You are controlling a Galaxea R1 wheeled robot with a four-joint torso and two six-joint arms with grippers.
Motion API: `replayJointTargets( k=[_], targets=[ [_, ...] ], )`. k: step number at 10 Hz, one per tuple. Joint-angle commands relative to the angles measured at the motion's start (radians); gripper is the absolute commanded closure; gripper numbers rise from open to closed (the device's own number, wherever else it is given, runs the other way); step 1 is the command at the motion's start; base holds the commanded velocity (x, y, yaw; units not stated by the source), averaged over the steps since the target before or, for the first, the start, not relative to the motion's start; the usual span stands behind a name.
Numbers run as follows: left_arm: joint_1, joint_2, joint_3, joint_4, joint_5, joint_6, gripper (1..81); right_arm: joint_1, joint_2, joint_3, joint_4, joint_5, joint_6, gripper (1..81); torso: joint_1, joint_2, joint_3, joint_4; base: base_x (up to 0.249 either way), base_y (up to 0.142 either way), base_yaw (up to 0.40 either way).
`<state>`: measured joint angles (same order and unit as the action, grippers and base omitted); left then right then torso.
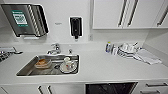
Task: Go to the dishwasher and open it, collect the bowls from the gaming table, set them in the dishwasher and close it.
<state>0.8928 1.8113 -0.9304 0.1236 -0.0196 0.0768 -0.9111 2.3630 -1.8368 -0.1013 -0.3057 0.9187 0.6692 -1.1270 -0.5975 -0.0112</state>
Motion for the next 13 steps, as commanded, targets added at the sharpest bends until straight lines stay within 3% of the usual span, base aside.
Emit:
replayJointTargets(
  k=[1,6,13],
  targets=[
    [-0.082,-0.047,0.03,0.008,0.017,0.003,1.0,0.063,0.044,-0.004,-0.02,-0.161,-0.029,1.0,0.0,0.0,0.0,0.0,0.0,0.0,0.0],
    [-0.082,-0.041,0.03,0.011,0.033,0.003,1.0,0.016,0.166,-0.135,-0.02,-0.127,-0.029,1.0,-0.002,-0.001,0.001,-0.001,0.0,0.0,0.0],
    [-0.081,-0.022,0.022,0.011,0.036,0.001,1.0,-0.016,0.215,-0.195,-0.021,-0.115,-0.034,1.0,-0.009,-0.004,0.004,-0.003,-0.039,0.0,0.0]
  ],
)
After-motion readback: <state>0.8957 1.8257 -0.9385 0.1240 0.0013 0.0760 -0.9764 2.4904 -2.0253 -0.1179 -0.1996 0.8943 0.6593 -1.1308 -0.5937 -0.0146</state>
